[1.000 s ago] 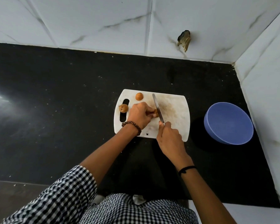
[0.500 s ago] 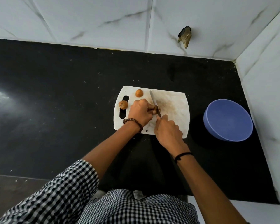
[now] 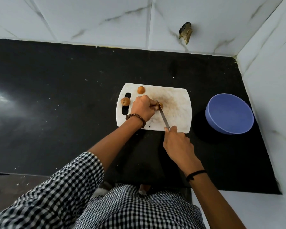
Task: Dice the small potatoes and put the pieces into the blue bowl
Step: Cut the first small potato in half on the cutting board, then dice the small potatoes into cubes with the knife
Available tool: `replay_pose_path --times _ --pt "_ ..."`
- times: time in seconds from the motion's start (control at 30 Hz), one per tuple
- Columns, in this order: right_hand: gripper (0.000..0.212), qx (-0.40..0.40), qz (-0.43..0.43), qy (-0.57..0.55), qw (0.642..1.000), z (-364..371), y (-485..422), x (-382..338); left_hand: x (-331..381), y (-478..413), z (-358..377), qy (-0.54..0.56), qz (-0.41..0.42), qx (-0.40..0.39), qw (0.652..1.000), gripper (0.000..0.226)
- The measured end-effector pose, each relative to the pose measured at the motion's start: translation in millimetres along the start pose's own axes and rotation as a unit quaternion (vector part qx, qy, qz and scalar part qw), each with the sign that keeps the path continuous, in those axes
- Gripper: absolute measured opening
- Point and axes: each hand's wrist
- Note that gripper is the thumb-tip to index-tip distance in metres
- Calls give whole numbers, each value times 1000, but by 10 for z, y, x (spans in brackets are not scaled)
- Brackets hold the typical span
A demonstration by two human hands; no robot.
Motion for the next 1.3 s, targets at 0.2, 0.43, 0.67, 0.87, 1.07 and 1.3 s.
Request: replay_pose_path --times 0.2,0.43,0.67,0.87,1.07,1.3 --pt "37 -22 16 10 1000 -122 179 73 -48 -9 33 -2 8 4 1000 17" --pt "52 -23 25 -66 997 -319 236 283 -97 -2 83 -29 44 -18 998 40" --pt "35 46 -14 -143 989 -368 -58 167 -71 -5 68 -55 39 -19 998 24" --pt "29 127 -48 -156 978 -247 -656 -64 -172 90 28 -37 33 -1 999 23" --pt "37 171 -67 -142 973 -132 -921 -222 -232 93 -42 -37 32 -6 999 27" --pt "35 180 -100 -160 965 -244 -1182 -400 -301 59 -45 -37 40 -44 998 26"
Point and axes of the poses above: each hand's wrist, its own y-axis away from the middle knuckle, its own z-axis out of the palm, x = y × z, and after that the axes turned 1 degree about z, right-handed
